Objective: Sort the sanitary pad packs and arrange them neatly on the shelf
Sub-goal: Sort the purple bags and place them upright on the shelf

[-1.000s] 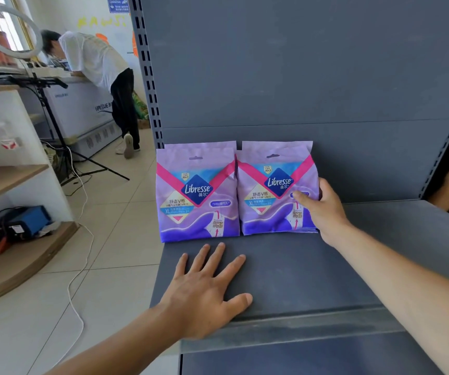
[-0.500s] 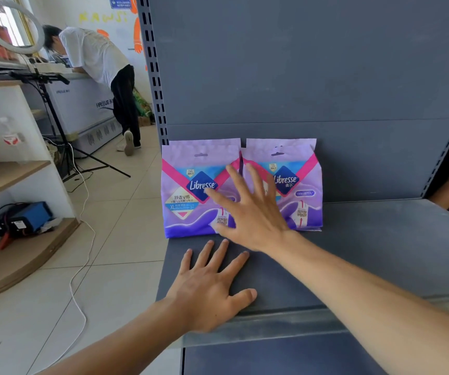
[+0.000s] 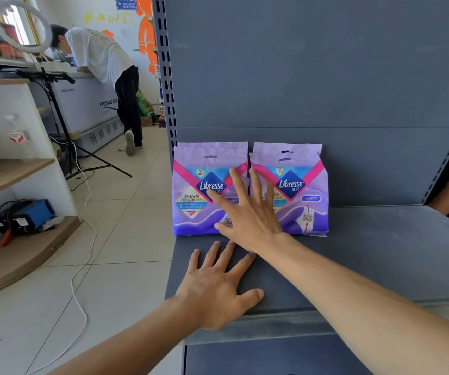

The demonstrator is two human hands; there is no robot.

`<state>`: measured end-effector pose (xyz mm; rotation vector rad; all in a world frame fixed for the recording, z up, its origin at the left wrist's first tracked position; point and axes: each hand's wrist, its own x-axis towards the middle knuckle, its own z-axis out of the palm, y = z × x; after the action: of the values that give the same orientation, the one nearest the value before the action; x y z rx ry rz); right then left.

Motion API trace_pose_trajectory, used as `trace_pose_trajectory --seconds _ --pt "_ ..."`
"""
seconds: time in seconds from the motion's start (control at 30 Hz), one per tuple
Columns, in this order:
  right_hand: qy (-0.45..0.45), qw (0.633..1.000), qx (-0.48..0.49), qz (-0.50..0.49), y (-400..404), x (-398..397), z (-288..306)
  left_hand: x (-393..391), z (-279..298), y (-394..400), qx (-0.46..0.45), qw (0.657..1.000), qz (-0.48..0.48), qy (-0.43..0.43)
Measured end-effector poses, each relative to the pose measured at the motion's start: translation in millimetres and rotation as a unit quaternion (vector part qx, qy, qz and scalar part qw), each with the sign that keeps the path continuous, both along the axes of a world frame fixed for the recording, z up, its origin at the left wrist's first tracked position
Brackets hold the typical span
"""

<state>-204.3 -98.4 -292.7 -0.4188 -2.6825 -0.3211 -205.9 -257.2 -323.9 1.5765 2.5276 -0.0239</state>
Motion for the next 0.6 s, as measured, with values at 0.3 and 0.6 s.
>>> trace_pose_trajectory --seconds 0.3,0.6 --pt "-0.044 0.993 -0.096 -0.049 10 99 21 13 25 9 0.032 0.999 0.023 -0.002" --pt "-0.038 0.945 -0.198 -0.257 11 254 38 122 67 79 0.149 0.983 -0.106 -0.032"
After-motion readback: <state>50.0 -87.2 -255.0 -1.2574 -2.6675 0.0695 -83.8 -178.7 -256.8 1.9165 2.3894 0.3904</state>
